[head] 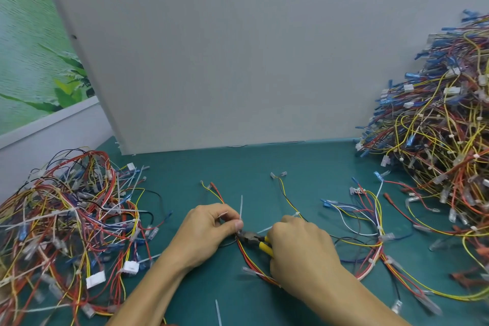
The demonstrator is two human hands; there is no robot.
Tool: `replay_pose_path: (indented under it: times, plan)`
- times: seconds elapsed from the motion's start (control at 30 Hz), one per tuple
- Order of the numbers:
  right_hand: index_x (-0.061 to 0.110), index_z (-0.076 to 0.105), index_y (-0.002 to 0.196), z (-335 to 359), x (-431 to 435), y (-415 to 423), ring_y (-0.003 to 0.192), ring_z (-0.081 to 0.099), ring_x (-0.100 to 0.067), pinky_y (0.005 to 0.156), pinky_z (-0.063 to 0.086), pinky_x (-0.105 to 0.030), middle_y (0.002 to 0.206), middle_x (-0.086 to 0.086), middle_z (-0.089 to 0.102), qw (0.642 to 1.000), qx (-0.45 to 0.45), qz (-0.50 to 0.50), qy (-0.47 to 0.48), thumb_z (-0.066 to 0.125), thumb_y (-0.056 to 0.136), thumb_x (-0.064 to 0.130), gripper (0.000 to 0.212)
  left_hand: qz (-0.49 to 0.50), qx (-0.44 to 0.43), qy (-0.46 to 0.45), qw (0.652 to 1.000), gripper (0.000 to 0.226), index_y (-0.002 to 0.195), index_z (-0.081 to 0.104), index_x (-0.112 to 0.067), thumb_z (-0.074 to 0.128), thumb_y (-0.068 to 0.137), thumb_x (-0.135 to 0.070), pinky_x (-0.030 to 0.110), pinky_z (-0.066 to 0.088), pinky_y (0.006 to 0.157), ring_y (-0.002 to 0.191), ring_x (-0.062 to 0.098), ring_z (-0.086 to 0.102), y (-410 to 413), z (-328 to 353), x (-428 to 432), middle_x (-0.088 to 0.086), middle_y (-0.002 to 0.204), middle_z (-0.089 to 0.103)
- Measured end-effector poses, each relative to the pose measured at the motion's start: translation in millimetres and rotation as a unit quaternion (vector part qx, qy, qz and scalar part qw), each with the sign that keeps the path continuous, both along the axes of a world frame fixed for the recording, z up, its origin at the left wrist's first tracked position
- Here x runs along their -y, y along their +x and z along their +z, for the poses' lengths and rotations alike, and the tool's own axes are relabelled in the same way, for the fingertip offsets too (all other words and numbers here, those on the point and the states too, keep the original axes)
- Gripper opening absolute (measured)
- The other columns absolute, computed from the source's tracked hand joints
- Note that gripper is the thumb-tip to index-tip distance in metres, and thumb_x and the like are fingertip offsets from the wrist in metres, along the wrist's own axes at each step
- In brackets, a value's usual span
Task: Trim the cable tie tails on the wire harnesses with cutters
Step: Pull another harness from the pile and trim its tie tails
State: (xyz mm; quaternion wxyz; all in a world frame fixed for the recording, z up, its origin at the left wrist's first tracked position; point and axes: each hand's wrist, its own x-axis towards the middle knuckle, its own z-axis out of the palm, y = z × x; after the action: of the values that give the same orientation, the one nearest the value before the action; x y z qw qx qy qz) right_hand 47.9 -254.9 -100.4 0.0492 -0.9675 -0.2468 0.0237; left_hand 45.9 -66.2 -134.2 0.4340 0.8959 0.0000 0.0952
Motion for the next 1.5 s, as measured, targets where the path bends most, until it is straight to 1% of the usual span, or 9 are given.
replay_pose_path:
  times: [0.23,0.5,0.67,0.83,1.03,1.13,1.23,1.37,1.5]
  plan:
    - [0.019,0.057,0.099,-5.3,0.1,1.3,0.102,0.058,-0.030,0.066,0.030,-0.032,0.076,-0.005,0.026,0.999,0.017,0.028,-0.026,0.052,0.087,0.013,0.014,-0.009,-0.001,-0.019,1.000,0.011,0.078,0.067,-0.029,0.070,0.085,-0.022,0.029,0.036,0.063,0.059,0.012,0.042,-0.5,-0.9,-1.4,-0.004,0.062,0.060]
    - [0.024,0.047,0.097,1.5,27.3,20.0,0.097,0.058,-0.029,0.060,0.029,-0.033,0.097,0.000,0.049,0.992,0.104,-0.042,0.054,0.048,0.088,0.024,0.009,0.036,0.054,-0.159,0.985,0.011,0.089,0.063,-0.012,0.060,0.090,-0.001,0.018,0.043,0.064,0.065,0.006,0.054,-3.7,9.7,5.5,0.001,0.072,0.064]
    - [0.023,0.047,0.103,-12.1,41.5,41.2,0.099,0.056,-0.026,0.062,0.032,-0.032,0.102,0.002,0.059,0.988,0.113,-0.081,0.070,0.047,0.089,0.029,0.015,0.052,0.017,-0.370,0.927,0.025,0.082,0.045,-0.011,0.034,0.089,0.010,0.021,0.025,0.045,0.047,0.010,0.028,-3.1,18.6,21.7,0.003,0.062,0.045]
    - [0.023,0.051,0.103,-23.0,43.6,46.5,0.097,0.058,-0.027,0.065,0.042,-0.033,0.097,0.005,0.062,0.984,0.096,-0.071,0.134,0.049,0.087,0.030,0.017,0.034,0.017,-0.382,0.924,0.017,0.065,0.041,-0.021,0.042,0.071,-0.005,0.032,0.013,0.051,0.053,0.016,0.016,-9.9,25.5,35.4,0.001,0.058,0.025]
    - [0.025,0.056,0.090,-7.7,48.4,48.1,0.081,0.055,-0.023,0.066,0.043,-0.033,0.080,0.004,0.062,0.967,-0.004,-0.024,0.254,0.058,0.078,0.020,0.013,0.023,0.145,-0.040,0.988,0.023,0.079,0.067,-0.029,0.073,0.077,-0.007,0.011,0.028,0.048,0.044,0.003,0.030,-16.5,25.0,40.1,-0.012,0.046,0.032]
    - [0.020,0.059,0.084,-0.8,53.5,50.6,0.066,0.050,-0.013,0.065,0.043,-0.030,0.071,0.003,0.058,0.938,-0.109,0.018,0.328,0.061,0.079,0.013,0.008,0.005,0.206,0.126,0.970,0.032,0.096,0.076,-0.021,0.073,0.076,0.004,0.002,0.040,0.062,0.059,-0.012,0.053,-18.6,28.5,42.0,-0.025,0.062,0.058]
    - [0.017,0.065,0.091,2.5,57.4,49.8,0.069,0.050,-0.010,0.072,0.045,-0.031,0.074,0.002,0.059,0.891,-0.215,0.040,0.398,0.062,0.085,0.010,0.010,-0.065,0.253,0.251,0.932,0.042,0.102,0.075,-0.015,0.082,0.065,0.004,0.020,0.047,0.059,0.060,0.010,0.056,-14.1,33.2,46.7,-0.006,0.064,0.059]
    - [0.013,0.065,0.092,3.8,58.2,47.4,0.068,0.047,-0.008,0.069,0.039,-0.026,0.072,0.006,0.057,0.865,-0.272,0.049,0.419,0.063,0.085,0.005,0.010,-0.131,0.311,0.332,0.881,0.019,0.096,0.077,-0.020,0.069,0.079,-0.019,0.021,0.042,0.047,0.051,0.020,0.048,-4.2,40.4,57.4,0.000,0.056,0.047]
    - [0.010,0.063,0.098,3.8,59.2,48.2,0.074,0.050,-0.013,0.074,0.041,-0.030,0.081,-0.005,0.061,0.855,-0.290,0.026,0.430,0.066,0.085,0.007,0.013,-0.156,0.306,0.324,0.881,0.012,0.085,0.078,-0.021,0.068,0.079,-0.027,0.021,0.039,0.049,0.051,0.020,0.048,0.3,35.1,58.8,0.000,0.056,0.046]
